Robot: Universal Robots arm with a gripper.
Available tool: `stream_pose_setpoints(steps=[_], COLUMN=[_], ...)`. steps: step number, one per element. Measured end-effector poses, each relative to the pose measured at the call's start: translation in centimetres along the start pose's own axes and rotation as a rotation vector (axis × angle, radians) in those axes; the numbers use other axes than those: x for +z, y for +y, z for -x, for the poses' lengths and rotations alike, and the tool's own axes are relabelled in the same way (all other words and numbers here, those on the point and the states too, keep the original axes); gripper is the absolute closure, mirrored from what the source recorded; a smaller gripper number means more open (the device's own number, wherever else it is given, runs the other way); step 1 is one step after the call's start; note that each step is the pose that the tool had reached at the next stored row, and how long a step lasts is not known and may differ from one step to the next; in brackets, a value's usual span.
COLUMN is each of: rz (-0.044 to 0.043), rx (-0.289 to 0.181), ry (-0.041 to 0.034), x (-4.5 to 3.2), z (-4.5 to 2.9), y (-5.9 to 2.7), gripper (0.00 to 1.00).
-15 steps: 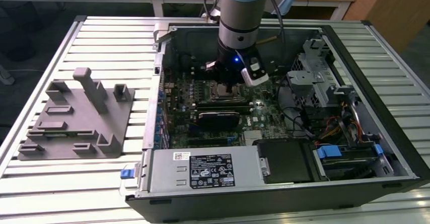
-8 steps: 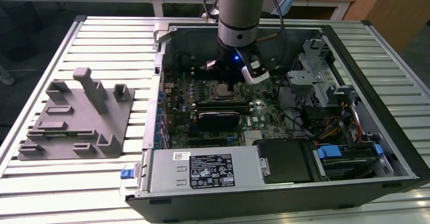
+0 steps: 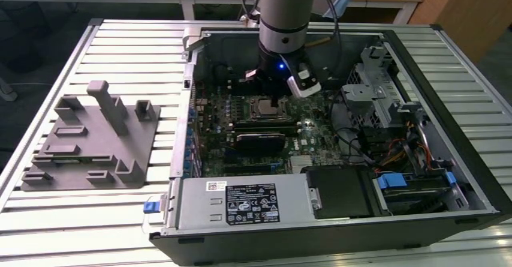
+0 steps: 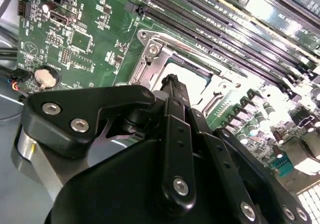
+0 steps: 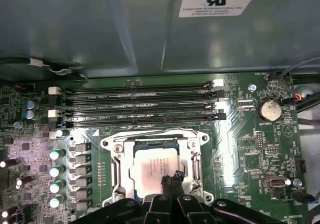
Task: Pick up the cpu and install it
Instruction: 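Install the second cpu locking lever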
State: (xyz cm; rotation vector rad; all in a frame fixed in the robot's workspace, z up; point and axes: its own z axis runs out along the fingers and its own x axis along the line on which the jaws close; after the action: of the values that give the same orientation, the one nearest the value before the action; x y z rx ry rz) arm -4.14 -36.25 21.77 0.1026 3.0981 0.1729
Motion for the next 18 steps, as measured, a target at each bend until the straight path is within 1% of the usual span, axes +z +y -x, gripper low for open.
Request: stream_pose_setpoints(steps=[7, 9, 15, 18], rz=[-0.0002, -0.0005, -0.0003, -0.0002], rx=[0.003, 0.004, 0.006, 0.006], ry=[-0.0004, -0.0003, -0.0008, -0.0009], x=[-0.04, -0.13, -0.86, -0.9], z=[-1.19, -1.26, -1.24, -1.23], y=[-0.04, -0.02, 0.1, 0.11], gripper=[0.89, 0.89, 0.89, 0.89])
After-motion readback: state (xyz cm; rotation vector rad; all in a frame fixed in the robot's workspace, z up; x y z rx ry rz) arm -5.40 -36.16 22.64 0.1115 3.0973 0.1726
